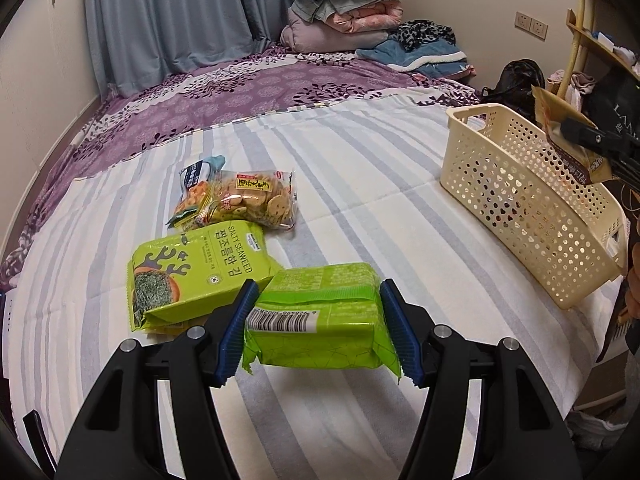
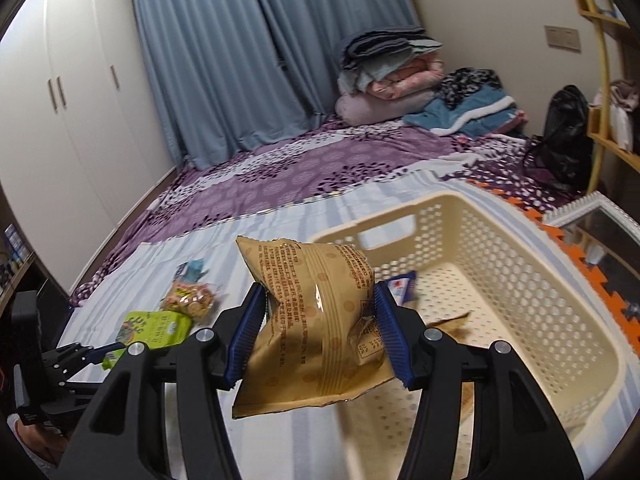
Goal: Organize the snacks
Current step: 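Lower the tan cookie bag into the basket and open the right gripper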
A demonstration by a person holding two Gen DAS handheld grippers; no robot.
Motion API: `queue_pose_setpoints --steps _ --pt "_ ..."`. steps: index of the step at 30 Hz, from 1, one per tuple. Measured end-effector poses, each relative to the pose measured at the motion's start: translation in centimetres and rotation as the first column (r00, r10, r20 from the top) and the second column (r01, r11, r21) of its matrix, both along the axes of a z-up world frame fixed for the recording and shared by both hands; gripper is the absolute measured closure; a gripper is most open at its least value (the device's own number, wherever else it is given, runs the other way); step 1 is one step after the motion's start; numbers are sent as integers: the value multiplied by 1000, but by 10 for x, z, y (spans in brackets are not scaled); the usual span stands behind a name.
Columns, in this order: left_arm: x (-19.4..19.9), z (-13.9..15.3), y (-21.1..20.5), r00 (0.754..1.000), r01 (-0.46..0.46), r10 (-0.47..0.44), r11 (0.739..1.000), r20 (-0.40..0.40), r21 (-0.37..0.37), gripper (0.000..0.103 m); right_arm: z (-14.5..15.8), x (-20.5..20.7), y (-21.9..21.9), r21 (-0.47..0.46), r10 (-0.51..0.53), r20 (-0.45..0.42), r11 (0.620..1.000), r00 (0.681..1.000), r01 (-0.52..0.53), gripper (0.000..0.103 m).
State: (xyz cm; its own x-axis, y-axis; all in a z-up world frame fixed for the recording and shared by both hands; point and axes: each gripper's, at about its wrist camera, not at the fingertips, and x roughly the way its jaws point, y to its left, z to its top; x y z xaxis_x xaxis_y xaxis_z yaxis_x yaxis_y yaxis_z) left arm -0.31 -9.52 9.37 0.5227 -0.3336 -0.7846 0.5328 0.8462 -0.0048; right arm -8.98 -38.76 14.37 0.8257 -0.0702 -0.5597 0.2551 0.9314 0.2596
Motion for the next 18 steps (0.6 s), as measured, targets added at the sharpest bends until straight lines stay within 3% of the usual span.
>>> queue_pose_setpoints --steps 18 --pt "-5 24 -31 998 49 -49 999 44 -3 39 -18 -44 -63 57 -171 -14 983 985 172 45"
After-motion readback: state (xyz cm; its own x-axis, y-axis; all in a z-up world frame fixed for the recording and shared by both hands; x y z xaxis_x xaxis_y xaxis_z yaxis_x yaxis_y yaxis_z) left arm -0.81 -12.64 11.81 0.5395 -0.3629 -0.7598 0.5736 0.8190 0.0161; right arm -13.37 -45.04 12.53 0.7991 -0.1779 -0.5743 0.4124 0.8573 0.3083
